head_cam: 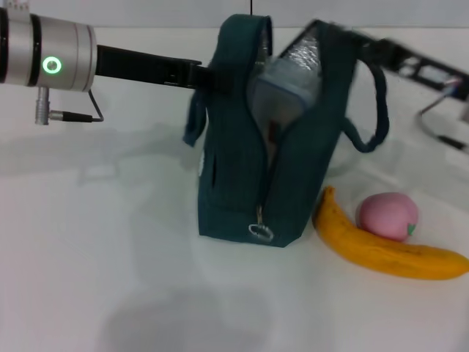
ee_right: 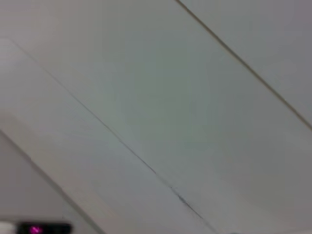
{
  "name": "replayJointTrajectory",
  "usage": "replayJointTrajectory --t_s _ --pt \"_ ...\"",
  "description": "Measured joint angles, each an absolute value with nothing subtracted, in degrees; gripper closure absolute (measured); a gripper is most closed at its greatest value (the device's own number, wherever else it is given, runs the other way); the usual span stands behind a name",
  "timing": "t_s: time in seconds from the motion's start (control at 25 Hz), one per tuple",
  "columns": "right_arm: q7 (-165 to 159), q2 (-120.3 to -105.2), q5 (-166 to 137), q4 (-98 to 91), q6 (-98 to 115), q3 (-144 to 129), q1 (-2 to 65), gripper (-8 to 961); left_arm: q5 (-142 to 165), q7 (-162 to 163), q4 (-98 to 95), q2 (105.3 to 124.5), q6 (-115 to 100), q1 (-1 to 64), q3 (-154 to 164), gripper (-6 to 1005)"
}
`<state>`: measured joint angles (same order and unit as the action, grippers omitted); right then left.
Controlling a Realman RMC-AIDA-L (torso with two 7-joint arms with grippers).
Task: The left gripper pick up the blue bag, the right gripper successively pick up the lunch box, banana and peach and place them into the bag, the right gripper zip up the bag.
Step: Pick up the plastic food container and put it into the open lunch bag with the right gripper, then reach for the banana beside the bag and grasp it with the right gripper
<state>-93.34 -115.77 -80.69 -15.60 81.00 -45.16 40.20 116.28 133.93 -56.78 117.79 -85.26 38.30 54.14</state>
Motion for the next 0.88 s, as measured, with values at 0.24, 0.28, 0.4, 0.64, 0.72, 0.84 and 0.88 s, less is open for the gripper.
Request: replayJointTrajectory --t_s 0.24,0.28,0.4,0.64,0.72,0.84,0.88 --pt "-93.1 -115.19 -70.5 -24.1 84.7 -44.9 29.5 507 116.1 133.9 -56.8 117.60 -85.0 37.5 54.1 931" --pt "-93.1 -114.55 -70.3 -25.1 83.9 -45.0 27.2 498 116.1 133.9 -56.8 117.59 -85.0 37.4 54.1 931" --pt "-93.1 -113.39 -72.3 -25.3 82.9 -45.3 25.4 497 116.2 133.9 -56.8 117.59 -85.0 37.3 54.1 931" --pt "-93.3 -112.20 -81.8 -25.5 77.4 -44.6 21.8 495 116.3 133.4 -56.8 117.53 -85.0 37.3 54.1 931" --pt "-91.2 -113.05 -81.6 -27.2 77.4 -43.2 19.6 495 116.3 133.1 -56.8 117.52 -85.0 37.3 54.1 931" --pt "-85.6 -114.16 -81.6 -31.5 84.1 -42.5 17.2 494 116.8 133.1 -56.8 117.51 -84.4 37.2 54.1 931" --pt "-84.7 -114.22 -81.7 -32.7 86.6 -42.6 16.8 494 117.0 133.1 -56.8 117.50 -84.2 37.2 54.1 931"
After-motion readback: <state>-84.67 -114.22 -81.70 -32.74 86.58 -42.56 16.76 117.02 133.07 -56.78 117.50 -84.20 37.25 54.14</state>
